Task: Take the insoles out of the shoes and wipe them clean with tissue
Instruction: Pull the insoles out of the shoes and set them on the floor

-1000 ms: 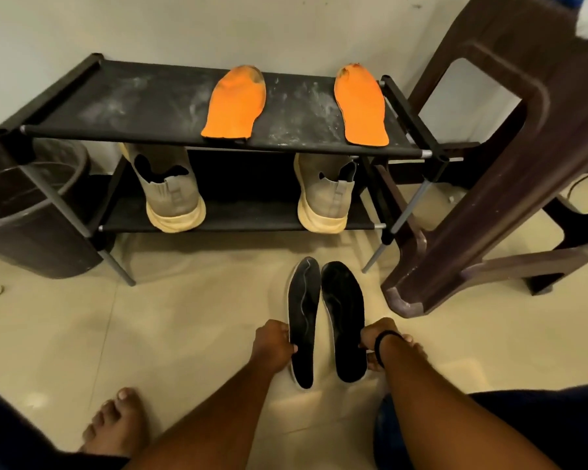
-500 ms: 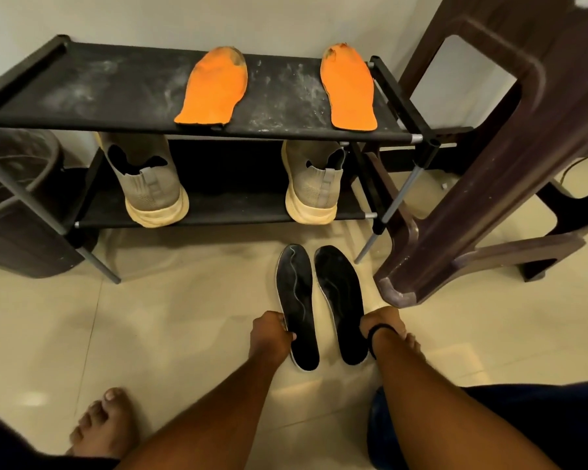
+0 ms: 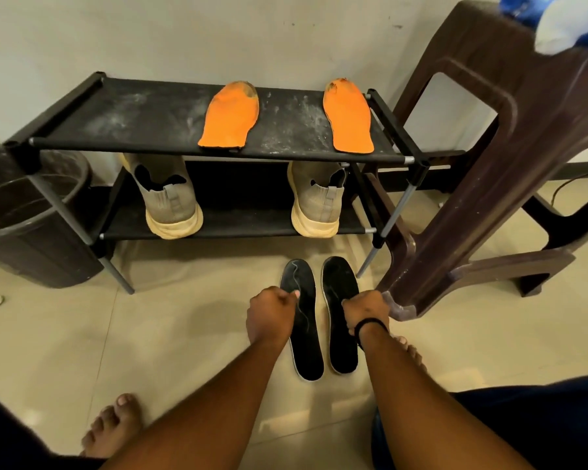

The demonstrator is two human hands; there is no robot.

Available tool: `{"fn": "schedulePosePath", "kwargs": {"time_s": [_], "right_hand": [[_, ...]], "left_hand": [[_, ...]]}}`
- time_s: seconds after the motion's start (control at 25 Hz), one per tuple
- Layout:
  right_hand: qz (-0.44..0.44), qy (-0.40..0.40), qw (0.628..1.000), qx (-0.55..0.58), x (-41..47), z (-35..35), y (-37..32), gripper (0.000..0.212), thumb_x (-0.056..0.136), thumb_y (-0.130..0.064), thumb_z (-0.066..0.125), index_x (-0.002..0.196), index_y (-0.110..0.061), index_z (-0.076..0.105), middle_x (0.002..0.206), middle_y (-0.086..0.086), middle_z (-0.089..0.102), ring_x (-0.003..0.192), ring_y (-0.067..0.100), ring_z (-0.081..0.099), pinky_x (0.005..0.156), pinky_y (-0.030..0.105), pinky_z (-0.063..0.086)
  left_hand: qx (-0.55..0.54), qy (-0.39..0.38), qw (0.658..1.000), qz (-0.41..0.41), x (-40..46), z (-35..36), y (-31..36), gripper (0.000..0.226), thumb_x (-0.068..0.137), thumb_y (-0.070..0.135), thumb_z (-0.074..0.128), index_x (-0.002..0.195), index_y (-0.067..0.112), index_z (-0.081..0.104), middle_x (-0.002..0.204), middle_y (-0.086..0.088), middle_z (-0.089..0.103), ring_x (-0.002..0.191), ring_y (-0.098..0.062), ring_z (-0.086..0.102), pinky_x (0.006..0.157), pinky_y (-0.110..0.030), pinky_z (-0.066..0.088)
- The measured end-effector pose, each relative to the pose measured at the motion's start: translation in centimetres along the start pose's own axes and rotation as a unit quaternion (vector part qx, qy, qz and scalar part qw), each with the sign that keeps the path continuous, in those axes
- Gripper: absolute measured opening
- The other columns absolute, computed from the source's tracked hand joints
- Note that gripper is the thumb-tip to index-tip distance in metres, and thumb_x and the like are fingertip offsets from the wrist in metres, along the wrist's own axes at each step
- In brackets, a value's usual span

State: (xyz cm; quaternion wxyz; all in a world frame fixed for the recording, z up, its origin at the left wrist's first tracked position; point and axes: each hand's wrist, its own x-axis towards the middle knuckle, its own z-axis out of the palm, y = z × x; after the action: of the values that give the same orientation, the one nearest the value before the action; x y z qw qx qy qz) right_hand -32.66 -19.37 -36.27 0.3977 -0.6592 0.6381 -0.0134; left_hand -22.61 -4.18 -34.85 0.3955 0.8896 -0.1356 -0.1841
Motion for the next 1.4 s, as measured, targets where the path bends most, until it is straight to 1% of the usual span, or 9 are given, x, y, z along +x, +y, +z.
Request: {"fn": "schedulePosePath", "kwargs": {"time_s": [0.16, 0.32, 0.48, 0.64, 0.76, 0.96, 1.12, 1.24, 1.4], "right_hand": [[-0.081, -0.059, 0.990, 0.096, -6.5, -3.1, -8.4, 0.016, 0.080, -0.023, 0.070, 0.077, -0.009, 0.063, 0.068, 0.013, 0.069, 0.045, 0.026, 0.060, 0.048, 0.032, 0.054], [-0.222, -0.107, 0.967, 0.070, -12.4, -8.9, -17.5, 0.022, 0.083, -0.023, 0.069, 0.071, -0.005, 0.070, 0.058, 0.007, 0.068, 0.042, 0.017, 0.050, 0.043, 0.022, 0.040], [-0.350, 0.038, 0.930, 0.110, -14.2, -14.0, -24.5, 0.029, 0.081, -0.023, 0.072, 0.063, -0.002, 0.067, 0.048, 0.007, 0.062, 0.039, 0.012, 0.049, 0.042, 0.026, 0.043], [-0.381, 0.218, 0.896, 0.068, -11.1, -15.1, -28.1, 0.014, 0.087, -0.011, 0.058, 0.084, -0.003, 0.069, 0.081, 0.017, 0.067, 0.073, 0.029, 0.062, 0.063, 0.034, 0.050], [-0.312, 0.182, 0.929, -0.087, -6.8, -14.6, -28.7, 0.038, 0.086, -0.020, 0.056, 0.122, -0.007, 0.057, 0.125, 0.025, 0.056, 0.115, 0.044, 0.050, 0.082, 0.039, 0.039], [-0.257, 0.152, 0.930, -0.215, -5.3, -13.0, -28.1, 0.033, 0.093, -0.021, 0.053, 0.125, -0.013, 0.053, 0.129, 0.024, 0.049, 0.119, 0.043, 0.042, 0.089, 0.047, 0.042], [-0.297, 0.189, 0.936, 0.019, -4.8, -12.9, -28.5, 0.034, 0.089, 0.001, 0.052, 0.118, -0.007, 0.066, 0.121, 0.020, 0.062, 0.102, 0.036, 0.059, 0.084, 0.039, 0.052], [-0.310, 0.099, 0.920, 0.217, -5.6, -12.9, -28.5, 0.032, 0.087, 0.005, 0.053, 0.092, -0.015, 0.077, 0.112, 0.013, 0.070, 0.090, 0.025, 0.063, 0.076, 0.031, 0.054], [-0.303, -0.069, 0.874, 0.373, -8.6, -12.2, -26.7, 0.022, 0.086, 0.007, 0.064, 0.086, -0.013, 0.074, 0.109, 0.012, 0.070, 0.102, 0.030, 0.067, 0.085, 0.047, 0.058]], "left_hand": [[-0.076, 0.070, 0.994, 0.046, -0.1, -2.6, 4.9, 0.051, 0.095, 0.053, 0.058, 0.063, 0.015, 0.059, 0.059, 0.001, 0.060, 0.059, -0.020, 0.061, 0.060, -0.039, 0.054], [-0.189, 0.211, 0.939, 0.196, 0.5, -8.9, 12.5, 0.036, 0.095, 0.042, 0.063, 0.069, 0.017, 0.065, 0.065, 0.004, 0.064, 0.064, -0.016, 0.062, 0.058, -0.033, 0.046], [-0.174, 0.279, 0.894, 0.304, 3.1, -16.1, 18.5, 0.011, 0.089, 0.023, 0.071, 0.097, 0.017, 0.074, 0.093, 0.001, 0.072, 0.080, -0.014, 0.066, 0.073, -0.031, 0.052], [0.104, 0.202, 0.952, 0.204, 8.4, -21.4, 19.6, 0.039, 0.083, 0.029, 0.073, 0.121, 0.022, 0.067, 0.126, -0.013, 0.058, 0.116, -0.035, 0.058, 0.092, -0.044, 0.050], [0.229, 0.100, 0.965, 0.084, 11.5, -22.8, 18.6, 0.063, 0.086, 0.052, 0.067, 0.140, 0.023, 0.052, 0.140, -0.016, 0.051, 0.128, -0.040, 0.049, 0.100, -0.048, 0.044], [0.226, 0.078, 0.968, 0.073, 14.4, -22.5, 17.8, 0.061, 0.085, 0.048, 0.074, 0.137, 0.021, 0.054, 0.134, -0.011, 0.059, 0.121, -0.035, 0.058, 0.094, -0.046, 0.050], [0.104, 0.101, 0.986, 0.082, 14.6, -22.9, 17.2, 0.054, 0.084, 0.038, 0.079, 0.126, 0.013, 0.058, 0.123, -0.011, 0.064, 0.111, -0.034, 0.063, 0.079, -0.039, 0.051], [-0.073, 0.164, 0.976, 0.123, 13.9, -24.0, 16.6, 0.021, 0.088, 0.030, 0.075, 0.087, 0.009, 0.074, 0.089, -0.005, 0.072, 0.087, -0.026, 0.070, 0.077, -0.040, 0.057], [-0.229, 0.163, 0.950, 0.137, 10.9, -26.3, 16.0, 0.023, 0.090, 0.021, 0.074, 0.085, -0.001, 0.075, 0.081, -0.007, 0.073, 0.075, -0.018, 0.069, 0.075, -0.038, 0.057]]}}
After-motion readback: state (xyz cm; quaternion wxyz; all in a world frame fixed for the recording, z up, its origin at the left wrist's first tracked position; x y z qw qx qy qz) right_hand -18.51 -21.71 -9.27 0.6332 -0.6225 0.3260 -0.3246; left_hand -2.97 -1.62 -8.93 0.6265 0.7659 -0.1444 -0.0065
